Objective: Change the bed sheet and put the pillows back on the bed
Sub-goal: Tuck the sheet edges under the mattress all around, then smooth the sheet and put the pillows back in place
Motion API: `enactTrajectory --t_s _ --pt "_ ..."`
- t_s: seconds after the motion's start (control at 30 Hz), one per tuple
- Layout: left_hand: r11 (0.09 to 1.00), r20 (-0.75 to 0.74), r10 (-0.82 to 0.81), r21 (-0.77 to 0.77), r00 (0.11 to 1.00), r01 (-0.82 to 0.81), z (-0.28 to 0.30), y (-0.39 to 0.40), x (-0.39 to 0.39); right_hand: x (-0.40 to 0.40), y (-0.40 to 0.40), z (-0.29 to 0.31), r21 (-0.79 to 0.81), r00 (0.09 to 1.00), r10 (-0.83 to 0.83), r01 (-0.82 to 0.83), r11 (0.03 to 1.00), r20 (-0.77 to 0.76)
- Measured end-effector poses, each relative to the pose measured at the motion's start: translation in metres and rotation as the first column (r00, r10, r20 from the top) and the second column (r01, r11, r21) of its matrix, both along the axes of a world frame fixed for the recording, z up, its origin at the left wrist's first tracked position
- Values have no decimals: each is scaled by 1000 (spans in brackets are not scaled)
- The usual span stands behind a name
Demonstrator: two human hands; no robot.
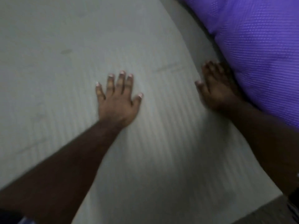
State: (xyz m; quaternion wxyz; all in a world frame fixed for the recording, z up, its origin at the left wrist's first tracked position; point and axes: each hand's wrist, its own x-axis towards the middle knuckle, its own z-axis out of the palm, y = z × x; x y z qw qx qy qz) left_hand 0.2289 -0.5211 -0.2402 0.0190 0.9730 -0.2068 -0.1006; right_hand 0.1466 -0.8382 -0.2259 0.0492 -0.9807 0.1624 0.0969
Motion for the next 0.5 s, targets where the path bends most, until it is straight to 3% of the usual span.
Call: enactTrajectory --t_s 0.1,0.17,0.23,0.3,0.4,0.5 --pt "992 -5 95 -78 995 -95 14 -45 -50 -13 -11 16 78 987 -162 161 984 -2" --pt "993 -7 -14 -115 1000 14 24 -82 -116 -52 13 24 38 994 26 -30 999 109" --pt "989 -35 -108 -106 994 104 25 -109 -179 -115 47 26 97 960 266 -274 957 86" --pt "990 -47 -128 -68 991 125 19 -117 -205 -159 47 23 185 936 351 -347 919 12" --pt "992 -25 -122 14 992 122 12 -117 -188 -165 -14 10 145 967 249 -239 960 -53" --pt "999 -27 44 26 999 -43 12 -122 -160 -149 -79 10 305 982 -145 177 936 -123"
